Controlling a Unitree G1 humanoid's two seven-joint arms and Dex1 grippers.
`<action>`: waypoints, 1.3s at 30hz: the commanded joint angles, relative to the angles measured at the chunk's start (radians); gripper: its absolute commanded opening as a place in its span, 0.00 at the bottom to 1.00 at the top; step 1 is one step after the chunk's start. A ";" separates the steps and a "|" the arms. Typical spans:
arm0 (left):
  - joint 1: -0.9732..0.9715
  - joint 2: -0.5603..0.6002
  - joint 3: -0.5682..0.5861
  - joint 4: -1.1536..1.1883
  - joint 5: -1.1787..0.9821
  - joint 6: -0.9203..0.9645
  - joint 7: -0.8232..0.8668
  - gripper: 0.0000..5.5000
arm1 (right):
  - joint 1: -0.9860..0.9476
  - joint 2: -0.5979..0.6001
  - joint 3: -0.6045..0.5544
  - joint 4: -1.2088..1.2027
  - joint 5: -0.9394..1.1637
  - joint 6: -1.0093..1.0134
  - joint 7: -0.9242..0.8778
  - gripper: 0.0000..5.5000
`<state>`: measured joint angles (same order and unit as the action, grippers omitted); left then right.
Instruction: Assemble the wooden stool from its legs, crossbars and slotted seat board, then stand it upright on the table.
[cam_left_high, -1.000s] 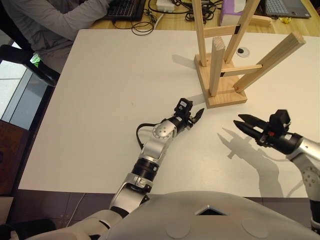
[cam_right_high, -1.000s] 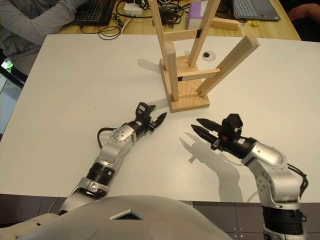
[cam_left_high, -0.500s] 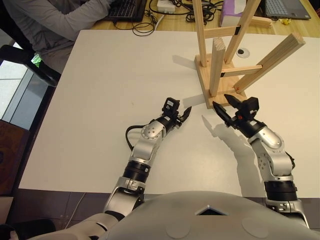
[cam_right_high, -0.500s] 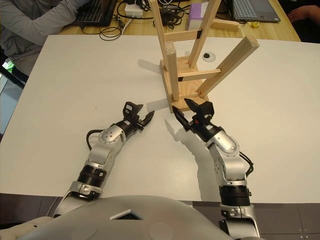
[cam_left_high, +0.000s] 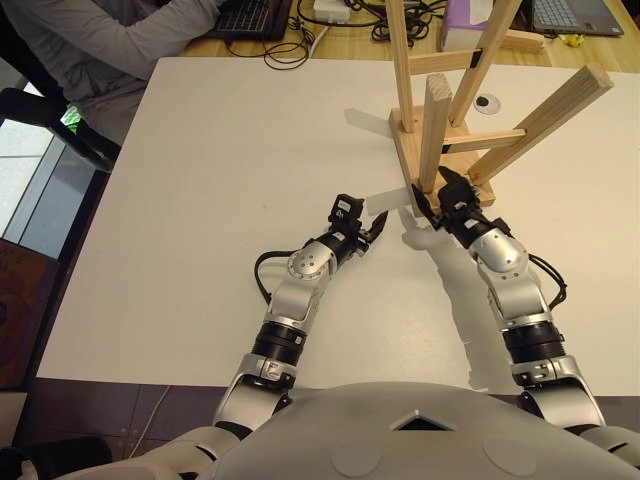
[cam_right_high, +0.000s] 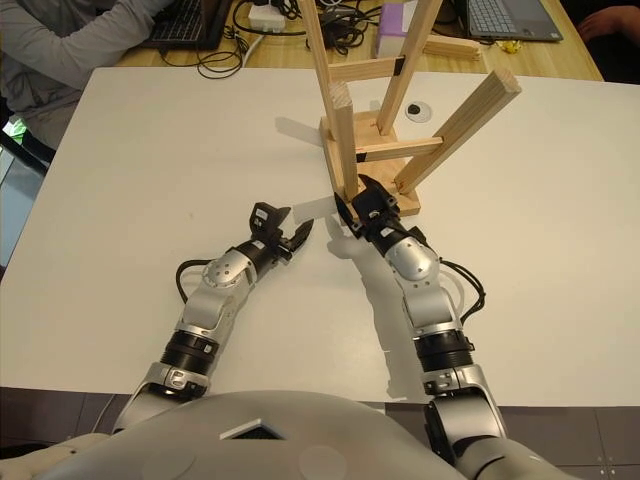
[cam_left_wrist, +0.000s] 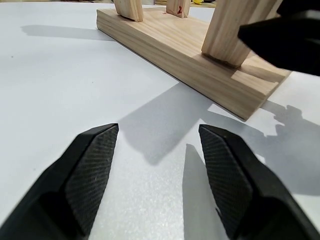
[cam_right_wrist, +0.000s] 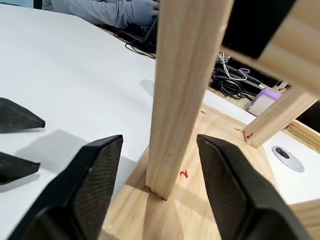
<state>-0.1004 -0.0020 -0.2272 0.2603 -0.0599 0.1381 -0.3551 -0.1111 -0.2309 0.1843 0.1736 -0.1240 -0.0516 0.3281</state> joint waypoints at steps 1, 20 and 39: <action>-0.010 -0.006 0.004 0.015 0.005 0.001 0.008 0.54 | -0.021 0.007 0.007 0.022 -0.007 0.089 0.003 0.50; -0.017 -0.010 0.028 0.057 0.001 -0.052 0.018 0.54 | 0.043 -0.252 -0.083 -0.344 0.045 0.689 0.181 0.50; -0.038 -0.009 0.046 0.077 0.004 -0.078 0.020 0.54 | -0.005 -0.245 -0.229 -0.146 0.042 0.480 -0.009 0.50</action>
<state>-0.1269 -0.0097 -0.1841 0.3271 -0.0607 0.0628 -0.3378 -0.1234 -0.4822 -0.0257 0.0770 -0.1230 0.4497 0.2787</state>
